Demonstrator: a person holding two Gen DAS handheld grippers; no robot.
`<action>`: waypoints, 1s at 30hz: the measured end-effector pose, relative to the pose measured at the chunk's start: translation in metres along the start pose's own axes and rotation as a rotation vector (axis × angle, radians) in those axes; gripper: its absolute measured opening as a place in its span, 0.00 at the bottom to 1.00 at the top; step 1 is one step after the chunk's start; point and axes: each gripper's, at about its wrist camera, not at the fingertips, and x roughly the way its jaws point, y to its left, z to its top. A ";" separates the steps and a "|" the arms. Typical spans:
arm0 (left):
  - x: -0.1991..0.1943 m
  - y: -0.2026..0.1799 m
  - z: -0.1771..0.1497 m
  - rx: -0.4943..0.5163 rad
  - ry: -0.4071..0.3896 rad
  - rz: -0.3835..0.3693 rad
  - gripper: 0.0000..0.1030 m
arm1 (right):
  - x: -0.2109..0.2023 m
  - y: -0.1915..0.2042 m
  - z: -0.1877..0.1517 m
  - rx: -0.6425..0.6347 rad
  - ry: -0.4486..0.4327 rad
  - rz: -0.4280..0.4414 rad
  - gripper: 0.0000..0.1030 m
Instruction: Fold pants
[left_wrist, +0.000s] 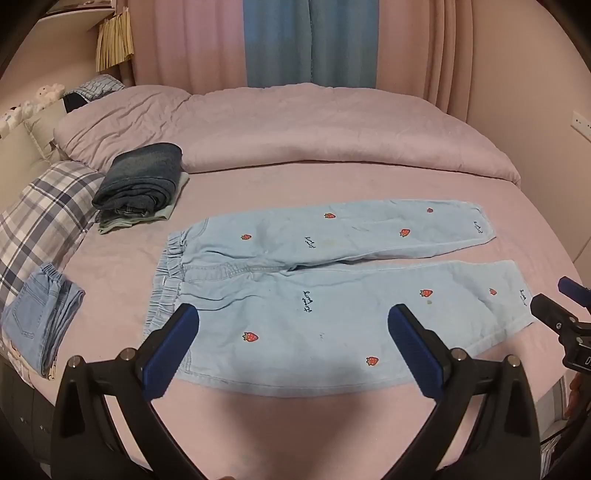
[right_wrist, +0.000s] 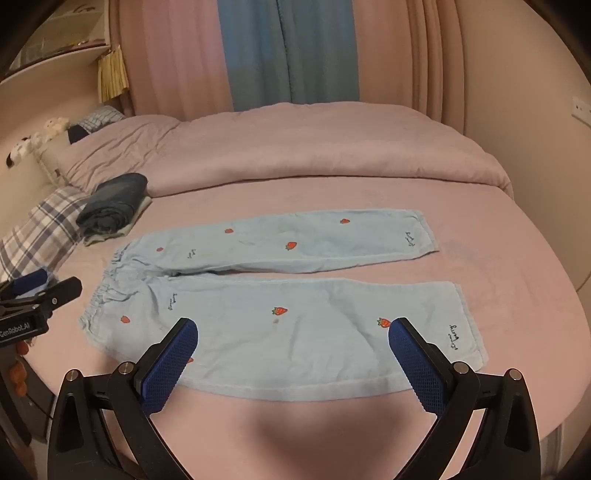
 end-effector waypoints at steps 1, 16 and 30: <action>0.000 0.000 0.000 0.001 0.001 -0.001 1.00 | 0.000 0.000 0.000 0.001 0.001 -0.001 1.00; 0.002 -0.003 -0.001 0.022 -0.006 -0.013 1.00 | 0.002 -0.001 0.001 0.006 -0.002 0.002 1.00; 0.003 -0.008 -0.002 0.081 -0.060 0.000 1.00 | 0.002 -0.001 0.002 -0.002 0.002 0.002 1.00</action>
